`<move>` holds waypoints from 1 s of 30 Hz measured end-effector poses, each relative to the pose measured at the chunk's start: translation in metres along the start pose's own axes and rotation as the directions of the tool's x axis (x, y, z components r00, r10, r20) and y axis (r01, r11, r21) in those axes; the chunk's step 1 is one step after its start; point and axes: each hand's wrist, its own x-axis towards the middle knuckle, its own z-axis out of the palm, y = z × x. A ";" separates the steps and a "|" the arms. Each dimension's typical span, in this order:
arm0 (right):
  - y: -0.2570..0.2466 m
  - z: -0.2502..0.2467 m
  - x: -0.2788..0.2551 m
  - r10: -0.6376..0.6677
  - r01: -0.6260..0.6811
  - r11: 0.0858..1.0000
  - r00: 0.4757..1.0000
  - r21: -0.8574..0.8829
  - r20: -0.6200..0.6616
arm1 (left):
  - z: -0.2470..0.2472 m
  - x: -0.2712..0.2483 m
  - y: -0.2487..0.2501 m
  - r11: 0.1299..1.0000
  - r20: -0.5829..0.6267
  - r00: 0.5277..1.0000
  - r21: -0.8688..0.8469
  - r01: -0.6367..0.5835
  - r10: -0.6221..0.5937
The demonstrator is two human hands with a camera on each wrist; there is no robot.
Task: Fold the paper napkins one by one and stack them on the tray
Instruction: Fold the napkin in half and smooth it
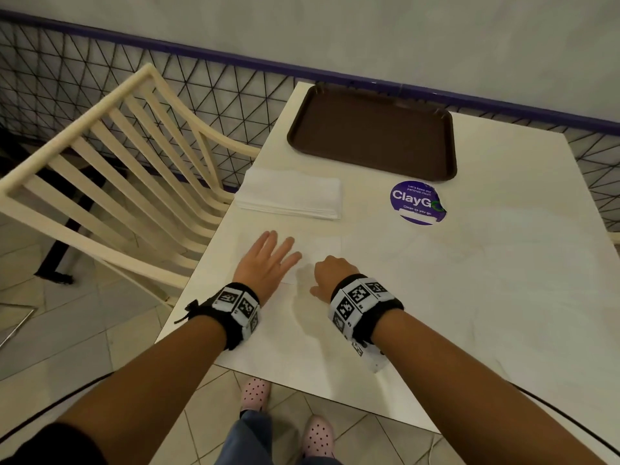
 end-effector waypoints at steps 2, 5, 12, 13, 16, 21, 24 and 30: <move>-0.001 -0.001 0.001 -0.007 0.007 1.000 1.000 -0.004 -0.003 | 0.004 0.004 -0.005 0.997 -0.112 0.991 0.037 -0.065 0.068; -0.005 0.005 0.002 -0.025 0.023 0.998 0.999 -0.062 -0.021 | 0.020 0.007 -0.016 0.988 -0.226 0.962 0.045 -0.145 0.151; 0.009 -0.004 0.007 -0.067 0.036 0.982 0.984 -0.184 -0.164 | 0.021 0.018 -0.055 0.949 -0.407 0.869 -0.021 -0.316 0.280; 0.015 -0.014 0.007 -0.065 0.027 0.983 0.976 -0.183 -0.206 | 0.015 0.021 -0.066 0.947 -0.417 0.863 -0.017 -0.321 0.285; 0.031 -0.050 0.012 -0.035 -0.015 0.988 0.949 -0.155 -0.314 | -0.004 0.035 -0.105 0.947 -0.463 0.839 0.001 -0.322 0.286; 0.048 -0.113 0.037 0.094 -0.136 0.988 0.907 -0.075 -0.411 | -0.051 0.067 -0.158 0.975 -0.292 0.943 -0.102 -0.196 0.159; 0.049 -0.136 0.051 0.156 -0.170 0.985 0.888 0.006 -0.432 | -0.060 0.086 -0.181 0.986 -0.288 0.956 -0.132 -0.102 0.061; 0.042 -0.120 0.069 0.167 -0.144 0.986 0.886 0.086 -0.433 | -0.032 0.095 -0.190 0.975 -0.437 0.888 -0.095 -0.200 0.140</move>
